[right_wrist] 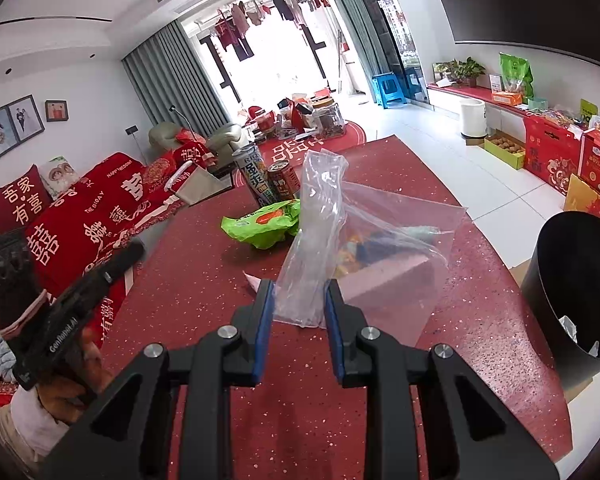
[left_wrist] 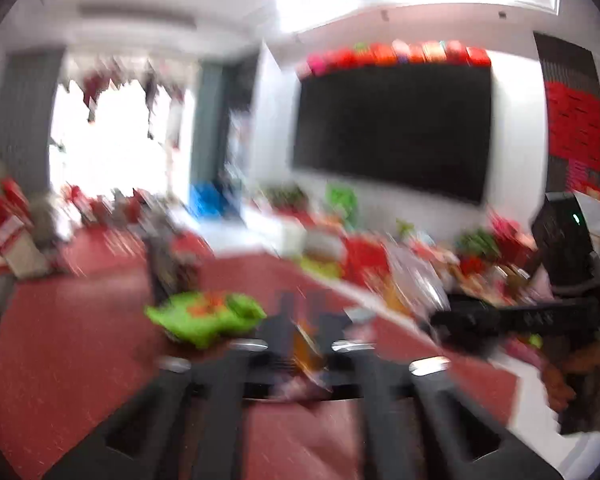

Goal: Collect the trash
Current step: 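Lift the clear plastic bag with the right tool and hold it above the table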

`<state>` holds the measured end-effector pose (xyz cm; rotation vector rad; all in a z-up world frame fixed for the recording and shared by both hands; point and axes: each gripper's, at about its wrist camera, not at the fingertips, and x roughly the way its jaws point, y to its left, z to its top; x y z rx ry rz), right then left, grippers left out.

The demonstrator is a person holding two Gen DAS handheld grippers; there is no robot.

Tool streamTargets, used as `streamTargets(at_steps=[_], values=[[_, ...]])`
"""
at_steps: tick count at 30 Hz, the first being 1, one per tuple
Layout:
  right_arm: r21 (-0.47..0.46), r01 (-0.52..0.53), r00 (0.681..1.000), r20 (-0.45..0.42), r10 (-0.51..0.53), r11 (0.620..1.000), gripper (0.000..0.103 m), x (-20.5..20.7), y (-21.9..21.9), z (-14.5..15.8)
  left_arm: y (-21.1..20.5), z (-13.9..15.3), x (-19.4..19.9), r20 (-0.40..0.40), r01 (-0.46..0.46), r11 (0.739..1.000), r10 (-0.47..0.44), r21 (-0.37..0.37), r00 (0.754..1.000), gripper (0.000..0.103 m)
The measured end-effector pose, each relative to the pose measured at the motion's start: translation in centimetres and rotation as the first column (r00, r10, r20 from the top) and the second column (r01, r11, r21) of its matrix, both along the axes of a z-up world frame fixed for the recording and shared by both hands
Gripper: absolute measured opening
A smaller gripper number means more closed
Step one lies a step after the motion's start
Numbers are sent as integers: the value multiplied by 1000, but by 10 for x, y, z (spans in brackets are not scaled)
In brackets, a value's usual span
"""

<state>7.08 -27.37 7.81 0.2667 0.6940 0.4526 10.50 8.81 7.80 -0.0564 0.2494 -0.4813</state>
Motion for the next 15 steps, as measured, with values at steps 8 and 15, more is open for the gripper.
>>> streamTargets(at_steps=[8,15], values=[[0,11,1000,14,-11,1000,27,2,-6,6,-19,-15,33,-36,67,995,-70,-80,997,103],[1,31,999,10,-31,1000,27,1,-18,4,-67,-59,75,-200,-36,985,71,170,977,103]])
